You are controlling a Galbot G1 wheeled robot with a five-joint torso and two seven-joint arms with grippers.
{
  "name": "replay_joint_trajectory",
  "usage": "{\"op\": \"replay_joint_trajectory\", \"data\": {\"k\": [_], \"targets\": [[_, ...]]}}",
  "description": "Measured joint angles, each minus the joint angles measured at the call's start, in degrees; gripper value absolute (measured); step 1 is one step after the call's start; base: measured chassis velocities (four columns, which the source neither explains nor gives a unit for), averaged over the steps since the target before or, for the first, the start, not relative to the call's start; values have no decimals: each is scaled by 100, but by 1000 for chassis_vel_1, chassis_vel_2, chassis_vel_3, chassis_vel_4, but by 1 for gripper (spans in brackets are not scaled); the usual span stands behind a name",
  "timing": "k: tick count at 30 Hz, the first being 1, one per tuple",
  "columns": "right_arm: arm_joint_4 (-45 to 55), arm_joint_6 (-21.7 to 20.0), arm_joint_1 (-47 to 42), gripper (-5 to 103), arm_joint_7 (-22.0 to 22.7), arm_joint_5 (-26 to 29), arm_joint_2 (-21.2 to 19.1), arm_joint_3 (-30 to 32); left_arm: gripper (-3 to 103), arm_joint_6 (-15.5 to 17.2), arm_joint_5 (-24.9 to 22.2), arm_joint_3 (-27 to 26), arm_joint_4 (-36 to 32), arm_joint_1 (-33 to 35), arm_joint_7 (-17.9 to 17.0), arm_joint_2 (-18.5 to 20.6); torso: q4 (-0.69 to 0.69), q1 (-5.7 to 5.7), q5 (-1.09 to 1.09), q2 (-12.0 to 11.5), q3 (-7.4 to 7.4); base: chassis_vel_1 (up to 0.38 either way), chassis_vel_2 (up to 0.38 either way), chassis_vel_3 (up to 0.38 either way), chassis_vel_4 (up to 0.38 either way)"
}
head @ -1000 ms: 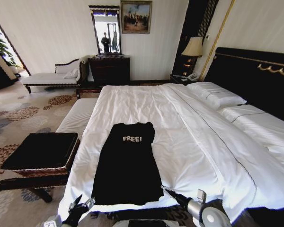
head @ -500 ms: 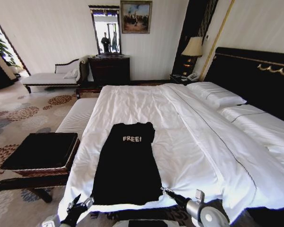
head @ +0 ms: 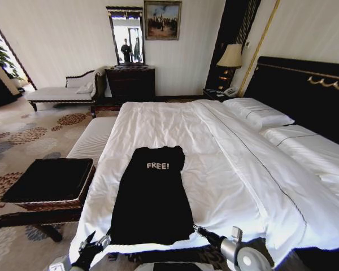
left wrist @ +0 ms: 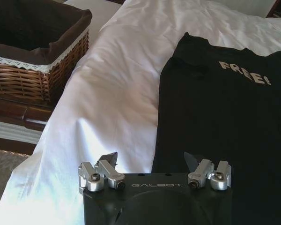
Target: Fold the clothes on the bed and place them into the basket.
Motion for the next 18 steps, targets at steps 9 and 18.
{"op": "replay_joint_trajectory", "data": {"k": [9, 18], "targets": [[480, 1, -396, 0, 182, -136, -37, 484, 80, -14, 25, 73, -24, 27, 14, -8, -1, 0, 0, 0, 0, 0, 0, 0, 0], [822, -65, -677, 0, 331, -414, -29, 710, 80, -70, 31, 140, 4, 58, 33, -9, 0, 0, 0, 0, 0, 0, 0, 0, 0]]}}
